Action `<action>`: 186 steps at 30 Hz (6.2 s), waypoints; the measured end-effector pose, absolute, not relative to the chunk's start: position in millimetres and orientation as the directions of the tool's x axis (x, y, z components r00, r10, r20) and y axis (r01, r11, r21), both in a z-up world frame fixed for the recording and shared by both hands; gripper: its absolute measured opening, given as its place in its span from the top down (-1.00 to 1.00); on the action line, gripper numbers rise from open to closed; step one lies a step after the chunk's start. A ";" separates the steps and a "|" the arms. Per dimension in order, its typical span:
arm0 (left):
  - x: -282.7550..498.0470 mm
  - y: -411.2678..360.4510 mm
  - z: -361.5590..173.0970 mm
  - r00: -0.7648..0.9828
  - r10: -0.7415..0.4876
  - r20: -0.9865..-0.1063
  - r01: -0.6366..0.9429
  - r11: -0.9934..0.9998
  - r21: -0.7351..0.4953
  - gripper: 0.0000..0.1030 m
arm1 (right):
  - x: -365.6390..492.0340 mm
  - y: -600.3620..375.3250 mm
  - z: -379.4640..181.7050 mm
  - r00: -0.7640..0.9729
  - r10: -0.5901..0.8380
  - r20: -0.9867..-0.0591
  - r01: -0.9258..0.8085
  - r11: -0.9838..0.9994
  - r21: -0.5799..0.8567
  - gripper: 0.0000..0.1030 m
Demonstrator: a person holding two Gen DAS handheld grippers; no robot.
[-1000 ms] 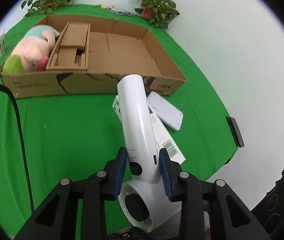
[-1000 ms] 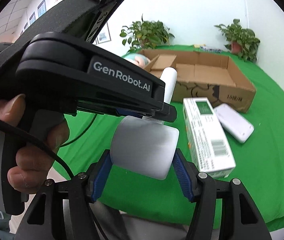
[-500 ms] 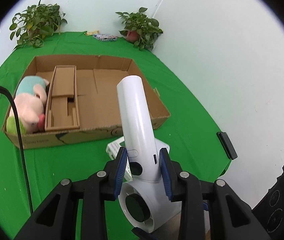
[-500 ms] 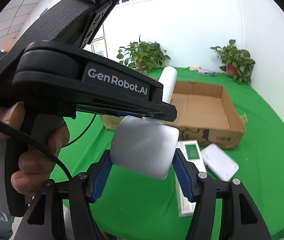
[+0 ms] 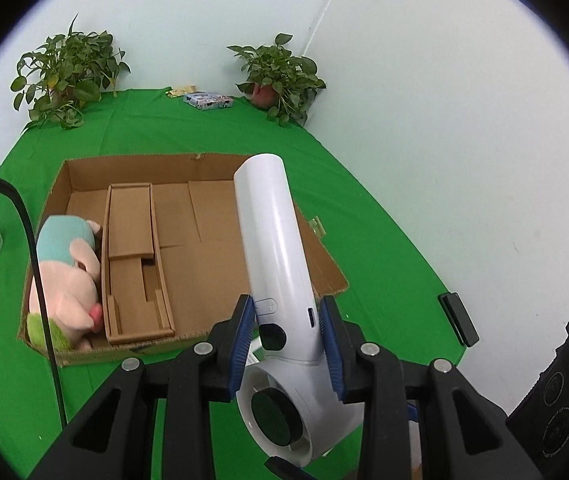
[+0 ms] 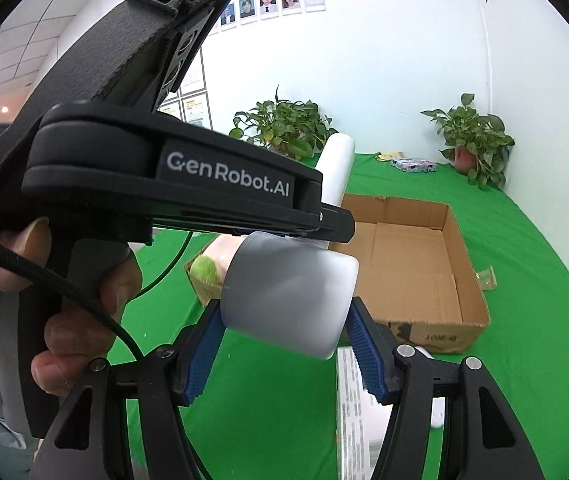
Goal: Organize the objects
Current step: 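Carry the hair dryer with the right gripper over the large box, then lower the hair dryer into the box beside the tray and open the right gripper, then move the right gripper to the white medicine box and close on it, then lift the medicine box with the right gripper and carry it over the large box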
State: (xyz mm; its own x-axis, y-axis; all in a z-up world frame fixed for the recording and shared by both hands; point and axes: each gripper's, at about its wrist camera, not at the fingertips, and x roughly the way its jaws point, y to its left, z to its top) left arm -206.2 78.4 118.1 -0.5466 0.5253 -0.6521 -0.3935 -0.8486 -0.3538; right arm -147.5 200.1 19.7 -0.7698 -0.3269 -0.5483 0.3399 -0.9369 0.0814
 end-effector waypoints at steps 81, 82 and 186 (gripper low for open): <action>-282.2 9.9 -7.1 -0.488 0.174 -0.855 -0.056 -0.984 -0.169 0.36 | -352.2 211.4 -96.9 -0.495 -0.279 -0.823 0.267 -0.950 0.162 -0.38; -276.3 12.6 -1.5 -0.525 0.127 -0.841 -0.049 -0.992 -0.119 0.35 | -343.7 215.9 -90.4 -0.539 -0.250 -0.804 0.244 -0.960 0.135 -0.59; -158.0 45.9 -71.6 -0.350 0.634 -0.689 -0.111 -0.759 -0.642 -0.02 | -130.2 227.4 -141.1 -0.519 -0.390 -0.760 0.377 -0.903 0.205 -0.17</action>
State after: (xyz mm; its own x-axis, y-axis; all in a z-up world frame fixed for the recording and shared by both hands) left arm -158.0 45.9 -71.6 -0.3498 0.6344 -0.6893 -0.1109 -0.7587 -0.6420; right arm -130.2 227.4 -141.1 -0.5194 -0.3898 -0.7605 0.3774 -0.9031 0.2051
